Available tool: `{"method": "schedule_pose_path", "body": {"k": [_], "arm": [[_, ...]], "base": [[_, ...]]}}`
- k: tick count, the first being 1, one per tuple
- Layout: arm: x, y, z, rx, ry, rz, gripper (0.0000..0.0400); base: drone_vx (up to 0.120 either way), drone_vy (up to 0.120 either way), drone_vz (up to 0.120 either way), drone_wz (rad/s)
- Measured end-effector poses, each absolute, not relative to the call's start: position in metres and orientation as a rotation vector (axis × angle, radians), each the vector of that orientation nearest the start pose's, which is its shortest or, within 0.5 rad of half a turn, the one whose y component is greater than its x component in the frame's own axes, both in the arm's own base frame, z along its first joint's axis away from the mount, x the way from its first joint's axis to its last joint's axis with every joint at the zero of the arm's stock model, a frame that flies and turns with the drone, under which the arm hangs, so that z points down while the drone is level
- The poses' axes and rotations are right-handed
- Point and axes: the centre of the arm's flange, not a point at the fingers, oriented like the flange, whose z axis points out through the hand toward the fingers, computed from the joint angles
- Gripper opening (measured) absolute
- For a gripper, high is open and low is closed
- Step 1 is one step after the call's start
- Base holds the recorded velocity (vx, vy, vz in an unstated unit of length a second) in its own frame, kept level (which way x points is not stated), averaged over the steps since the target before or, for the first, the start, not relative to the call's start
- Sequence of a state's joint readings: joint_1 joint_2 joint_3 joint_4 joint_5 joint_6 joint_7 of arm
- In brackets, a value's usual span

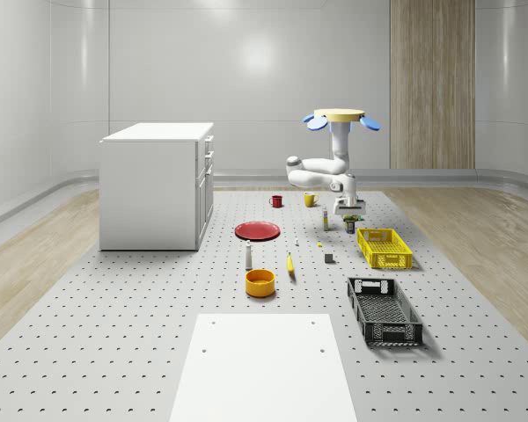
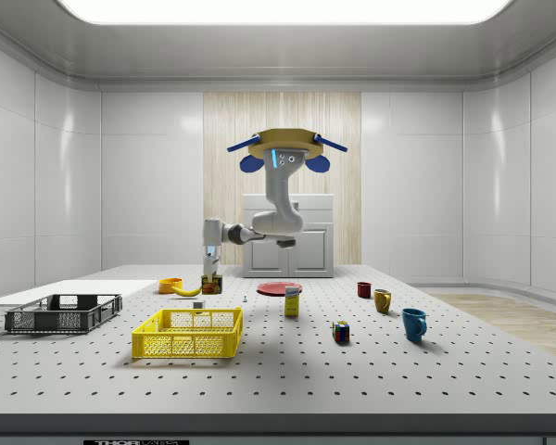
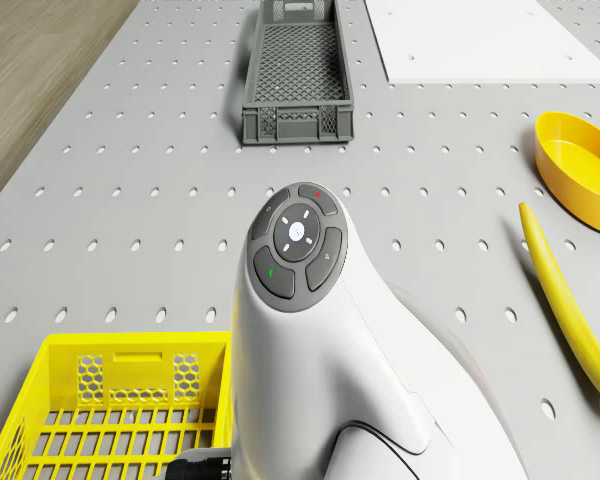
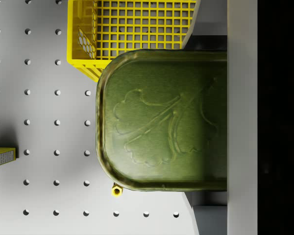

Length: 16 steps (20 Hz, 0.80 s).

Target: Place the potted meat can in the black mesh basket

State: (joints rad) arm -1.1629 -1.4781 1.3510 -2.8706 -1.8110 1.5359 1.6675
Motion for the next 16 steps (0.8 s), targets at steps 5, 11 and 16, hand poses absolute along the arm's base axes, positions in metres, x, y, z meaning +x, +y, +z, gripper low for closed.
{"method": "schedule_pose_path", "body": {"k": [5, 11, 16], "arm": [[0.3068, 0.0002, 0.4949, -0.005, 0.003, 0.769, 0.0290], [0.3068, 0.0002, 0.4949, -0.005, 0.003, 0.769, 0.0290], [0.3068, 0.0002, 0.4949, -0.005, 0.003, 0.769, 0.0290]], "base": [[0.120, 0.000, 0.000, 0.000], [0.120, 0.000, 0.000, 0.000], [0.120, 0.000, 0.000, 0.000]]}}
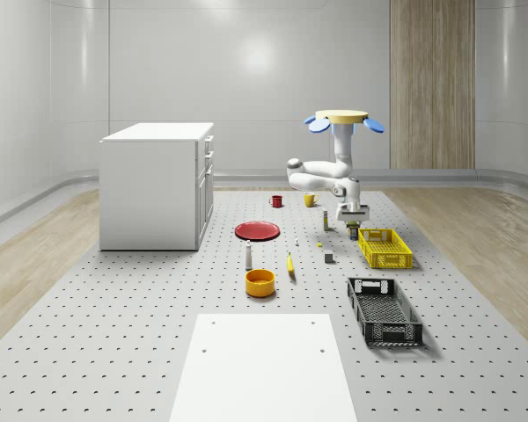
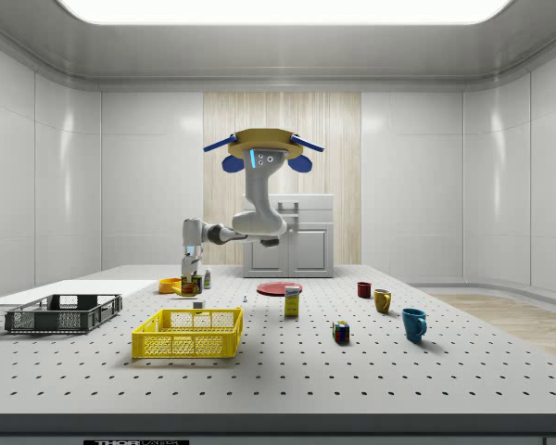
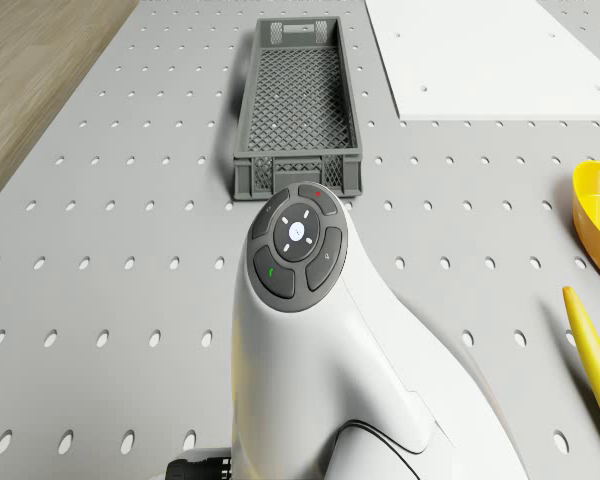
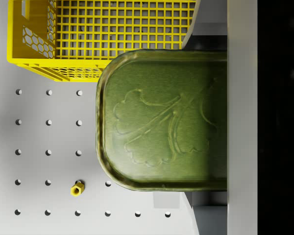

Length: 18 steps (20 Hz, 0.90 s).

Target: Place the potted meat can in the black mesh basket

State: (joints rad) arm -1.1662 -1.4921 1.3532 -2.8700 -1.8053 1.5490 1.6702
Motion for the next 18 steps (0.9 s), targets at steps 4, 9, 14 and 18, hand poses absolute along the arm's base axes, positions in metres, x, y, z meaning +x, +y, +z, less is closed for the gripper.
{"method": "schedule_pose_path", "body": {"k": [4, 9, 14, 18], "arm": [[0.3068, 0.0002, 0.4949, -0.005, 0.003, 0.769, 0.0290], [0.3068, 0.0002, 0.4949, -0.005, 0.003, 0.769, 0.0290], [0.3068, 0.0002, 0.4949, -0.005, 0.003, 0.769, 0.0290], [0.3068, 0.0002, 0.4949, -0.005, 0.003, 0.769, 0.0290]], "base": [[0.120, 0.000, 0.000, 0.000], [0.120, 0.000, 0.000, 0.000], [0.120, 0.000, 0.000, 0.000], [0.120, 0.000, 0.000, 0.000]]}}
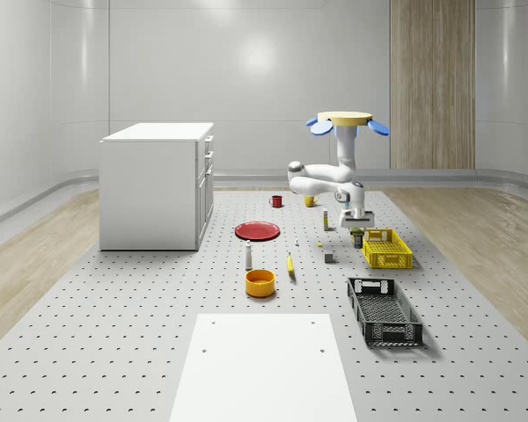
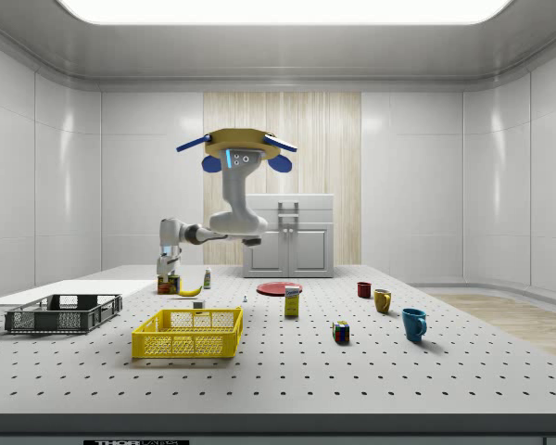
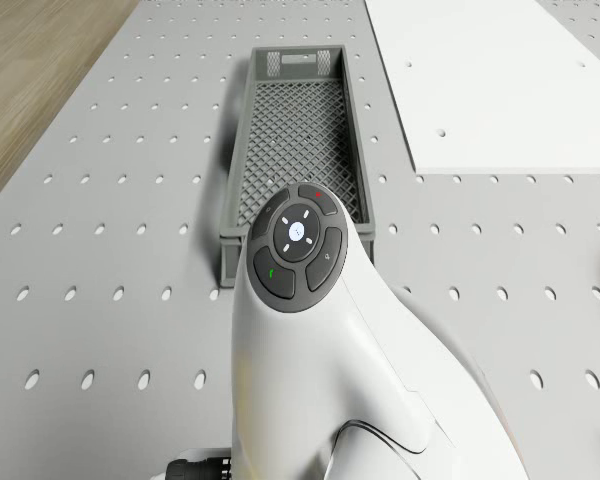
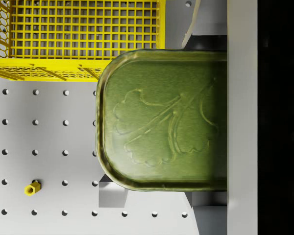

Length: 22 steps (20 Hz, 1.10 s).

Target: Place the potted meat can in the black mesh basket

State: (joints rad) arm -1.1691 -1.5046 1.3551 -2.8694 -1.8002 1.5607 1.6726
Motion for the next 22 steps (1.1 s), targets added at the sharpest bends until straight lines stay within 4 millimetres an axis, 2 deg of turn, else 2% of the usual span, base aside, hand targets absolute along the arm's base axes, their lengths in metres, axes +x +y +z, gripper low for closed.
{"method": "schedule_pose_path", "body": {"k": [22], "arm": [[0.3068, 0.0002, 0.4949, -0.005, 0.003, 0.769, 0.0290]], "base": [[0.120, 0.000, 0.000, 0.000]]}}
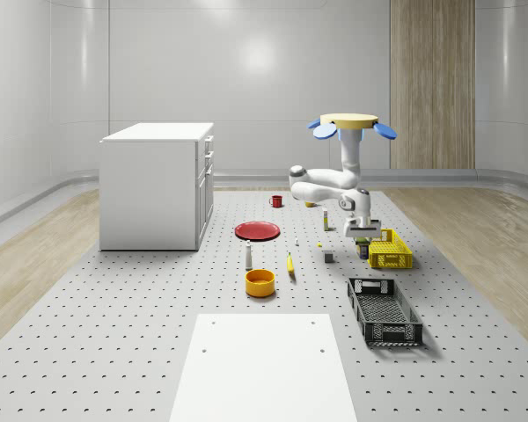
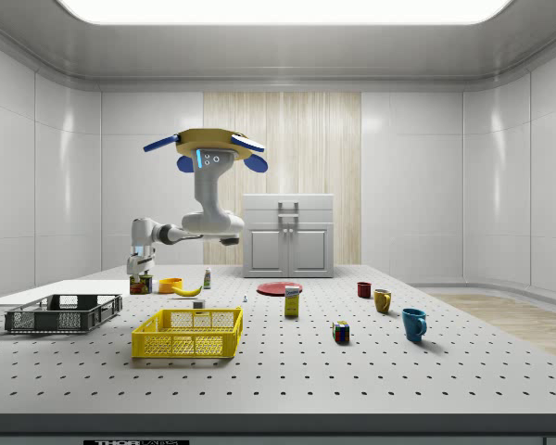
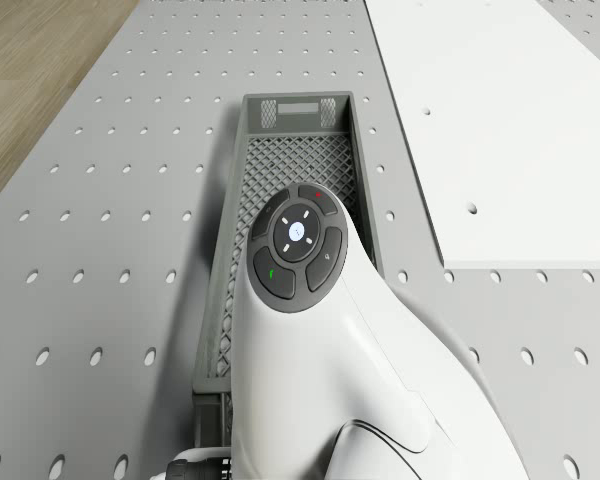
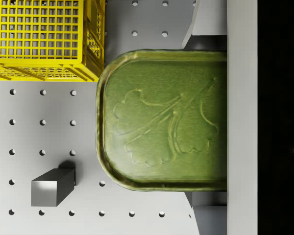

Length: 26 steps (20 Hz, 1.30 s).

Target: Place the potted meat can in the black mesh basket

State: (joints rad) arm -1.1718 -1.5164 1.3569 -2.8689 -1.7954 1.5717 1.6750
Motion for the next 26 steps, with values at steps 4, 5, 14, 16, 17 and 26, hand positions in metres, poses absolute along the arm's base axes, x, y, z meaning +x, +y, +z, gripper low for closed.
{"method": "schedule_pose_path", "body": {"k": [4, 5, 14, 16, 17, 26], "arm": [[0.3068, 0.0002, 0.4949, -0.005, 0.003, 0.770, 0.0290], [0.3068, 0.0002, 0.4949, -0.005, 0.003, 0.770, 0.0290], [0.3068, 0.0002, 0.4949, -0.005, 0.003, 0.770, 0.0290], [0.3068, 0.0002, 0.4949, -0.005, 0.003, 0.770, 0.0290], [0.3068, 0.0002, 0.4949, -0.005, 0.003, 0.770, 0.0290], [0.3068, 0.0002, 0.4949, -0.005, 0.003, 0.769, 0.0290]], "base": [[0.120, 0.000, 0.000, 0.000], [0.120, 0.000, 0.000, 0.000], [0.120, 0.000, 0.000, 0.000], [0.120, 0.000, 0.000, 0.000], [0.120, 0.080, 0.000, 0.000], [0.120, 0.013, 0.000, 0.000]]}}
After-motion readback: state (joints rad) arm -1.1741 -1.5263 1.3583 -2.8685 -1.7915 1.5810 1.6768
